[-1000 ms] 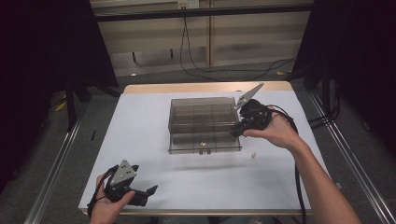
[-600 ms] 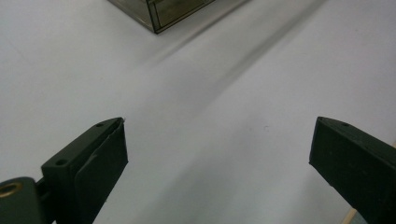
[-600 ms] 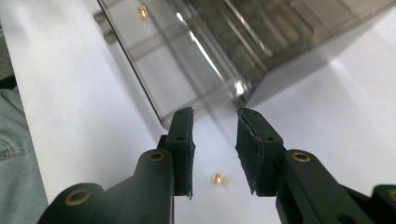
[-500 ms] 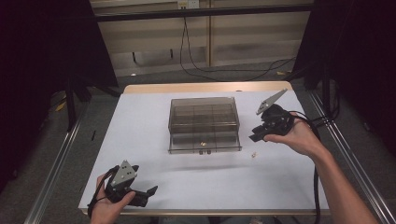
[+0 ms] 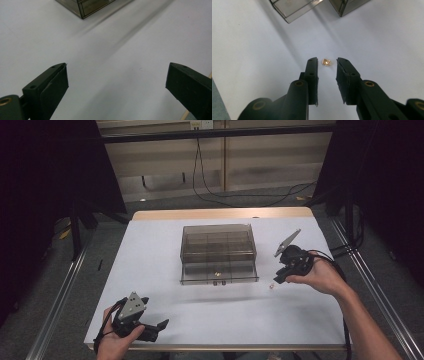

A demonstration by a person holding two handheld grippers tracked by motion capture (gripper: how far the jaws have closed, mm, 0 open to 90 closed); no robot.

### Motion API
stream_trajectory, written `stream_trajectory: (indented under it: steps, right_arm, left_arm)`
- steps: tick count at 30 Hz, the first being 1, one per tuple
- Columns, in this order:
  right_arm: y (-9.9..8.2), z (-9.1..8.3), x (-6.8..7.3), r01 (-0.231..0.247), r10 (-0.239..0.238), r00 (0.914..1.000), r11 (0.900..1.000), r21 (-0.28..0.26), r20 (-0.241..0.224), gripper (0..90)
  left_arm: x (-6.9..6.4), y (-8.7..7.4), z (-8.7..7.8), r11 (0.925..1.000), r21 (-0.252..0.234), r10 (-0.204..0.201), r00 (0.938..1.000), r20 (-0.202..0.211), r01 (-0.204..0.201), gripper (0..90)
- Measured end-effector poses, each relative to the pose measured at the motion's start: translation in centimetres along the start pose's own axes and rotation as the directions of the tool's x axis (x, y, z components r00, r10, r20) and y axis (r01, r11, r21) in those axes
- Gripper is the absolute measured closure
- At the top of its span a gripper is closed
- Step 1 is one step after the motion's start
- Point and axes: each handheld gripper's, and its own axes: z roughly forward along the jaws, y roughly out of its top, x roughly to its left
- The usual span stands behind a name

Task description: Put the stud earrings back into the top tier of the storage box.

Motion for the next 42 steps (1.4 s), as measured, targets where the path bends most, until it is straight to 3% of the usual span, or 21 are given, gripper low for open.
stream_trajectory:
  steps: [11, 28, 34, 42]
  right_arm:
    - [-0.2, 2.7, 0.3, 0.026, -0.026, 0.9997, 0.997, 0.072, -0.001, 72.2]
    - [-0.1, 4.2, -0.3, 0.059, -0.062, 0.998, 0.9908, 0.121, 0.015, 66.0]
    - [0.0, 4.7, -0.4, 0.041, -0.043, 0.999, 0.9902, 0.133, 0.013, 64.4]
    - [0.4, 5.6, -0.1, 0.081, -0.083, 0.9965, 0.9838, 0.16, 0.008, 64.9]
  left_arm:
    - [0.0, 0.0, -0.1, 1.0, -0.003, 0.0, 1.0, -0.001, 0.0, 4.2]
    - [0.0, 0.0, -0.1, 1.0, -0.001, 0.003, 1.0, 0.002, -0.003, 4.3]
    - [-0.1, 0.0, 0.0, 1.0, -0.005, -0.003, 1.0, 0.002, 0.003, 4.3]
    - [-0.1, 0.0, 0.0, 1.0, -0.005, -0.001, 1.0, 0.003, 0.001, 4.3]
